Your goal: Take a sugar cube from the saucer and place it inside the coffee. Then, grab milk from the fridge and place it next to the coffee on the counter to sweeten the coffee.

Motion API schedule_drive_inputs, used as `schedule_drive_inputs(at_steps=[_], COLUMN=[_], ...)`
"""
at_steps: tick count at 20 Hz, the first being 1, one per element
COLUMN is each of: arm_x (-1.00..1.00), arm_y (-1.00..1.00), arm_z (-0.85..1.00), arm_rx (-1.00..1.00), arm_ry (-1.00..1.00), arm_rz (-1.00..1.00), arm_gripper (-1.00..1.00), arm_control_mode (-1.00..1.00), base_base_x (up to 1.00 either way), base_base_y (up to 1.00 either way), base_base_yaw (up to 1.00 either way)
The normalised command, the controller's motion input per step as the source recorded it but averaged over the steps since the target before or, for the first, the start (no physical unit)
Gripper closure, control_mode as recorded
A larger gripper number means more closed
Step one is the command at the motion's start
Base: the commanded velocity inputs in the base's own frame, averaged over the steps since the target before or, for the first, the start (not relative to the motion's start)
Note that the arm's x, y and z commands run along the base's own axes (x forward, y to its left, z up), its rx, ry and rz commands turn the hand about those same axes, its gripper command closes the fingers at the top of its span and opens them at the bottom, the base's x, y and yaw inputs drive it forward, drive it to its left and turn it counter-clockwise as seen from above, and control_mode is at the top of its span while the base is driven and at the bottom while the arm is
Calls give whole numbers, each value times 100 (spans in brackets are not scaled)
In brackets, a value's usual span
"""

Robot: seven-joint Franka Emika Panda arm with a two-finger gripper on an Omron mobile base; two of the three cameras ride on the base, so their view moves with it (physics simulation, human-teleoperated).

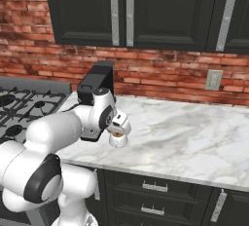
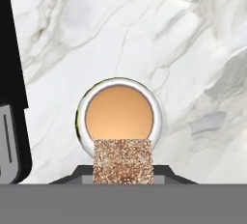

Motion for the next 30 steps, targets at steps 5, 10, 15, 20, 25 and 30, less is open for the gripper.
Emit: schedule_drive_inputs(at_steps=[5, 10, 15, 20, 25, 30], arm_x=[23, 1, -1, 2, 31, 12], arm_y=[0, -3, 0, 1, 3, 0], arm_z=[-1, 14, -14, -21, 0, 45], arm_rx=[0, 3, 1, 0, 0, 0], arm_ry=[0, 0, 1, 1, 0, -4], arm_rz=[0, 0, 0, -1, -2, -6], arm_gripper=[-100, -100, -100, -100, -100, -100], arm_control_mode=[-100, -100, -100, -100, -100, -100], base_base_x=[0, 0, 0, 0, 0, 0], base_base_y=[0, 0, 0, 0, 0, 0], base_base_yaw=[0, 0, 0, 0, 0, 0])
